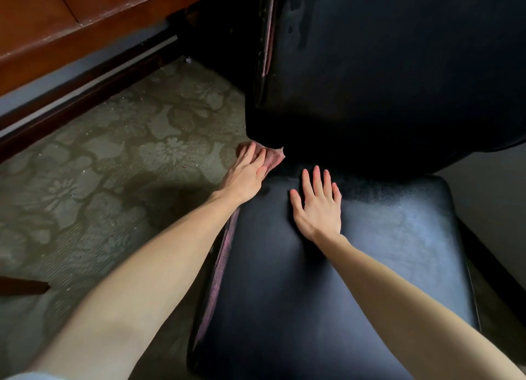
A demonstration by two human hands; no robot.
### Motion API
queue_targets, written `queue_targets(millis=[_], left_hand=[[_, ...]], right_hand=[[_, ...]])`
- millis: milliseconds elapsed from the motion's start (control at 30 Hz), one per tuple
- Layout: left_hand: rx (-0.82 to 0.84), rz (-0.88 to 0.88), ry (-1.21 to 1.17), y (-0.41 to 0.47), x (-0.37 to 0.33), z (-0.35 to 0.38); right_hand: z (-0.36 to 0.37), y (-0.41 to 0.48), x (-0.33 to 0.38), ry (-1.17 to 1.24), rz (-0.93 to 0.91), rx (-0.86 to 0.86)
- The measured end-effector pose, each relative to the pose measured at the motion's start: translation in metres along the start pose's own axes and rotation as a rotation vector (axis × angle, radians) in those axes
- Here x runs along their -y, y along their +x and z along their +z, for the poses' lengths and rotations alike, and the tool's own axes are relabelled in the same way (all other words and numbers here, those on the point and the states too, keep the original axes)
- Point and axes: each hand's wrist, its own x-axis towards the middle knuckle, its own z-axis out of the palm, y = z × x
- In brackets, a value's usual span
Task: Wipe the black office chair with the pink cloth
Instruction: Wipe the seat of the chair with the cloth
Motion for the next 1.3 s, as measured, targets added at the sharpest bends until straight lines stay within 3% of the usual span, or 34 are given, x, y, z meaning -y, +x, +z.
queue_targets(millis=[233, 533, 1033, 1300], left_hand=[[0.025, 0.094, 0.024, -0.075, 0.017, 0.009], [0.063, -0.001, -0.057, -0.002, 0.016, -0.017], [-0.002, 0.018, -0.152, -0.134, 0.029, 0.02], [-0.035, -0.041, -0.139, -0.114, 0.034, 0.014]], right_hand=[[-0.004, -0.003, 0.003, -0.004, -0.043, 0.043], [0.005, -0.048, 0.033, 0.033, 0.052, 0.035], [0.009, -0.055, 0.021, -0.002, -0.098, 0.052], [0.014, -0.107, 0.023, -0.004, -0.163, 0.073]])
